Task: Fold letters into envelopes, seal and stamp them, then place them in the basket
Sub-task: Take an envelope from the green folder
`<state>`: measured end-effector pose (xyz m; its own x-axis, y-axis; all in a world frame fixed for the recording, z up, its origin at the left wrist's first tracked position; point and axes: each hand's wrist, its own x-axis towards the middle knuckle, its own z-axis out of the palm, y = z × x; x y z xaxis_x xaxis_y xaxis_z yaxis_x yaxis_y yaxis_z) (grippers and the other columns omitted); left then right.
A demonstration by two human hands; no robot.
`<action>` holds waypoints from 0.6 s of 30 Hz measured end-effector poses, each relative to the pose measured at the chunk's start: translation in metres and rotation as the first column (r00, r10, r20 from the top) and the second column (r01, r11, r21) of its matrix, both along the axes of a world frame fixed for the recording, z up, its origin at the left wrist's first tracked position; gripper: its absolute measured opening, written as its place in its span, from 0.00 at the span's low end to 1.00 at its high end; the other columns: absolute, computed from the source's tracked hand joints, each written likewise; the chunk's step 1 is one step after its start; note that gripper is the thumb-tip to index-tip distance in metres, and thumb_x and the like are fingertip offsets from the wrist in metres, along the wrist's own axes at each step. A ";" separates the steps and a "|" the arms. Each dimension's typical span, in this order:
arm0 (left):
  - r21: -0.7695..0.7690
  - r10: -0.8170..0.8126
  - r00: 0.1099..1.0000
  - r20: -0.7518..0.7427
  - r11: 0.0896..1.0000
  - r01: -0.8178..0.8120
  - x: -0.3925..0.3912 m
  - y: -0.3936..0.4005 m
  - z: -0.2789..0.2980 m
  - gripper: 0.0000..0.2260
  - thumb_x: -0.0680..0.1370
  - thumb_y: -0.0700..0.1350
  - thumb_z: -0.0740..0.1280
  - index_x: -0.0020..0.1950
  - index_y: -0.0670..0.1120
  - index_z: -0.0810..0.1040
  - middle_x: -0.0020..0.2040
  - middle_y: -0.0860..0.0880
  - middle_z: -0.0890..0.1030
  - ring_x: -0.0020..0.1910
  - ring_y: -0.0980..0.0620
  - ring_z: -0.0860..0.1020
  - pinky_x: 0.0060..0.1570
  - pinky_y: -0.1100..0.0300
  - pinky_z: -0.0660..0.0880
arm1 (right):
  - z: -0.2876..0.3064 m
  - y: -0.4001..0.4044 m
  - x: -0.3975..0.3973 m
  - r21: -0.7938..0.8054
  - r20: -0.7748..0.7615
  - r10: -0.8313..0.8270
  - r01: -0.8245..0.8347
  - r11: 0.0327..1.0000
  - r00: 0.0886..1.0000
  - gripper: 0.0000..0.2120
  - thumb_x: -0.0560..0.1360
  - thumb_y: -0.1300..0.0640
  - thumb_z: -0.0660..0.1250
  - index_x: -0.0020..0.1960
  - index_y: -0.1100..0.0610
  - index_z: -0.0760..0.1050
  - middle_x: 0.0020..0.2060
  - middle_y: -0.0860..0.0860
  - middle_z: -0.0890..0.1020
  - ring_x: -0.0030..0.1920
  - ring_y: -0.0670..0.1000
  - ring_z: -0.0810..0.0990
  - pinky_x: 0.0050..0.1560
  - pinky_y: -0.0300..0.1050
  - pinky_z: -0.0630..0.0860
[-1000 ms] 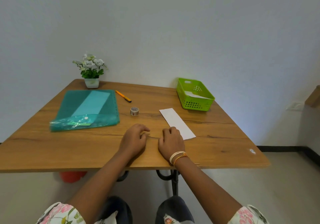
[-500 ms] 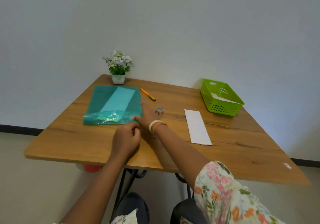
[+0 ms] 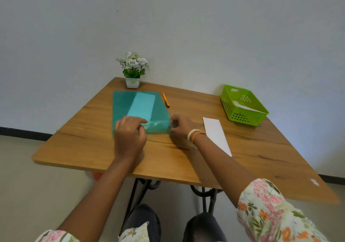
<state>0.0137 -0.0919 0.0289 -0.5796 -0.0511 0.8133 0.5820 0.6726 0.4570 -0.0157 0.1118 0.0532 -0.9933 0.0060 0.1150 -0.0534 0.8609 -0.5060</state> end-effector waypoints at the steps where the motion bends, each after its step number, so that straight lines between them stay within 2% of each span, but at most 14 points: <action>1: 0.018 0.021 1.000 -0.015 1.000 -0.021 -0.004 -0.005 0.005 0.12 0.68 0.36 0.61 0.41 0.46 0.83 0.39 0.50 0.82 0.42 0.48 0.78 0.44 0.57 0.65 | 0.000 0.004 0.008 0.058 -0.023 0.024 -0.023 0.998 0.999 0.06 0.69 0.66 0.67 0.44 0.57 0.77 0.41 0.50 0.77 0.41 0.50 0.75 0.35 0.35 0.67; 4: 0.075 0.053 0.997 0.057 0.996 -0.057 -0.012 -0.017 0.019 0.12 0.70 0.32 0.61 0.40 0.45 0.82 0.39 0.48 0.82 0.39 0.47 0.79 0.41 0.56 0.68 | -0.009 0.014 0.027 0.216 -0.072 0.078 -0.061 0.975 0.994 0.05 0.70 0.65 0.67 0.46 0.58 0.78 0.45 0.54 0.82 0.44 0.54 0.79 0.43 0.44 0.75; 6: 0.070 0.008 0.968 0.251 0.997 -0.026 -0.020 -0.019 0.024 0.12 0.73 0.33 0.63 0.45 0.46 0.83 0.45 0.46 0.84 0.40 0.46 0.79 0.38 0.58 0.70 | -0.013 0.018 0.032 0.295 -0.085 0.111 -0.081 0.952 0.990 0.05 0.70 0.65 0.68 0.45 0.57 0.78 0.45 0.54 0.82 0.45 0.56 0.79 0.45 0.46 0.76; 7: 0.031 -0.031 0.922 0.387 0.999 0.020 -0.026 -0.019 0.021 0.11 0.75 0.36 0.64 0.49 0.48 0.83 0.50 0.46 0.83 0.44 0.45 0.79 0.40 0.58 0.72 | -0.012 0.018 0.034 0.326 -0.074 0.118 -0.088 0.941 0.990 0.06 0.71 0.65 0.68 0.45 0.56 0.78 0.45 0.54 0.82 0.46 0.56 0.79 0.46 0.46 0.76; 8: -0.050 -0.050 0.851 0.523 0.995 0.089 -0.031 -0.019 0.017 0.10 0.76 0.40 0.67 0.55 0.50 0.82 0.57 0.47 0.81 0.51 0.45 0.79 0.46 0.55 0.74 | -0.011 0.017 0.038 0.350 -0.047 0.118 -0.094 0.932 0.992 0.07 0.71 0.65 0.68 0.46 0.55 0.77 0.47 0.54 0.82 0.47 0.55 0.78 0.47 0.46 0.77; 9: -0.159 -0.028 0.771 0.637 0.973 0.168 -0.033 -0.018 0.013 0.14 0.75 0.46 0.69 0.61 0.52 0.79 0.64 0.48 0.78 0.59 0.46 0.76 0.56 0.51 0.73 | -0.010 0.016 0.041 0.371 -0.011 0.113 -0.101 0.923 0.994 0.08 0.71 0.65 0.69 0.47 0.55 0.77 0.48 0.54 0.81 0.48 0.55 0.78 0.49 0.46 0.77; 10: -0.256 0.023 0.699 0.715 0.939 0.231 -0.034 -0.017 0.008 0.20 0.74 0.50 0.71 0.66 0.53 0.75 0.68 0.48 0.73 0.66 0.47 0.72 0.64 0.48 0.68 | -0.010 0.014 0.044 0.387 0.027 0.104 -0.106 0.916 0.994 0.09 0.71 0.65 0.69 0.49 0.55 0.76 0.50 0.53 0.80 0.48 0.55 0.77 0.50 0.47 0.78; 11: -0.316 0.074 0.652 0.755 0.912 0.262 -0.033 -0.016 0.002 0.26 0.73 0.54 0.72 0.70 0.53 0.71 0.71 0.49 0.70 0.70 0.48 0.68 0.68 0.45 0.64 | -0.010 0.013 0.047 0.400 0.060 0.092 -0.109 0.910 0.994 0.11 0.70 0.65 0.69 0.50 0.55 0.75 0.51 0.53 0.79 0.49 0.55 0.77 0.52 0.49 0.78; 12: -0.343 0.109 0.637 0.763 0.904 0.256 -0.032 -0.015 -0.002 0.29 0.72 0.56 0.72 0.72 0.53 0.68 0.73 0.48 0.67 0.72 0.48 0.65 0.69 0.44 0.61 | -0.010 0.011 0.049 0.411 0.084 0.081 -0.109 0.905 0.993 0.12 0.70 0.65 0.69 0.51 0.55 0.74 0.51 0.53 0.78 0.50 0.55 0.77 0.52 0.50 0.78; 14: -0.308 0.107 0.664 0.740 0.932 0.193 -0.032 -0.014 -0.009 0.30 0.73 0.54 0.71 0.73 0.52 0.67 0.74 0.46 0.64 0.73 0.47 0.63 0.70 0.44 0.59 | -0.006 0.007 0.050 0.418 0.116 0.047 -0.092 0.904 0.992 0.10 0.71 0.63 0.67 0.52 0.55 0.74 0.52 0.55 0.78 0.51 0.56 0.77 0.53 0.51 0.77; 18: -0.069 0.029 0.757 0.652 0.997 0.021 -0.024 -0.016 -0.021 0.23 0.73 0.36 0.65 0.68 0.47 0.74 0.74 0.40 0.64 0.73 0.42 0.63 0.69 0.47 0.64 | 0.001 -0.013 0.049 0.461 0.069 -0.012 -0.021 0.887 0.998 0.09 0.75 0.59 0.60 0.52 0.59 0.76 0.49 0.58 0.81 0.50 0.60 0.79 0.45 0.46 0.74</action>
<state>-0.0103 -0.1081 0.0078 -0.9708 -0.0145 0.2394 0.1565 0.7180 0.6782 0.0330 0.0984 0.0546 -0.9987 -0.0363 0.0364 -0.0382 0.9978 -0.0548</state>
